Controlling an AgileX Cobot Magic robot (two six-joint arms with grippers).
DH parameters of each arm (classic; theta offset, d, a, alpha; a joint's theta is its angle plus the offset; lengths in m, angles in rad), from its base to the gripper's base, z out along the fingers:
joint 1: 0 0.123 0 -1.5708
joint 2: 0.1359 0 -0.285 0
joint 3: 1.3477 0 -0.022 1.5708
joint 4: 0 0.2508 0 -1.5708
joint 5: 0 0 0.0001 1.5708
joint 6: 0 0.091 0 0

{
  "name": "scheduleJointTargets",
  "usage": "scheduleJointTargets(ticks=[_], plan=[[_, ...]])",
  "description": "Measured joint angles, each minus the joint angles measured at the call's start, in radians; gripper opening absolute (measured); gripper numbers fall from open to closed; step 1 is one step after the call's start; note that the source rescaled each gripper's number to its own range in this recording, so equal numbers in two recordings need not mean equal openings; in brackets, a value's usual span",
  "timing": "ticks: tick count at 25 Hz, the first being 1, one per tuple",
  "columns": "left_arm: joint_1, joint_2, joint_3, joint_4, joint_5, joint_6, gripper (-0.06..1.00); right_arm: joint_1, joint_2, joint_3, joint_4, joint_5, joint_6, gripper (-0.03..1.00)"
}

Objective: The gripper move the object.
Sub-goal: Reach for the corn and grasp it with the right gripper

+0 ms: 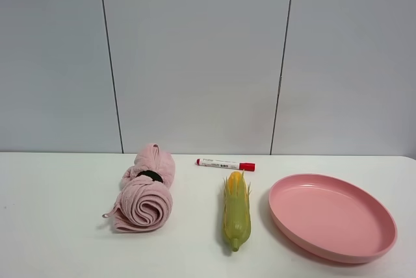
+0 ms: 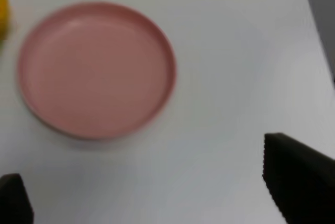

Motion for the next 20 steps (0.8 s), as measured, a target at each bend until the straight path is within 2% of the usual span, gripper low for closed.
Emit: scheduleJointTargets(ticks=[3, 7, 9, 12, 15, 17, 20], plan=[[0.0, 0.0, 0.0, 0.0, 0.0, 0.0, 1.0, 0.004, 0.133, -0.078, 0.104, -0.077, -0.005, 1.0], [0.0, 0.0, 0.0, 0.0, 0.0, 0.0, 1.0, 0.051, 0.319, -0.171, 0.119, -0.179, -0.057, 1.0], [0.0, 0.0, 0.0, 0.0, 0.0, 0.0, 1.0, 0.122, 0.422, -0.223, 0.117, -0.191, -0.085, 1.0], [0.0, 0.0, 0.0, 0.0, 0.0, 0.0, 1.0, 0.284, 0.614, -0.303, 0.101, -0.192, -0.103, 1.0], [0.0, 0.0, 0.0, 0.0, 0.0, 0.0, 1.0, 0.475, 0.802, -0.385, 0.045, -0.192, -0.134, 1.0], [0.0, 0.0, 0.0, 0.0, 0.0, 0.0, 1.0, 0.569, 0.911, -0.441, -0.013, -0.194, -0.139, 1.0], [0.0, 0.0, 0.0, 0.0, 0.0, 0.0, 1.0, 0.661, 1.055, -0.523, -0.122, -0.216, -0.02, 1.0]])
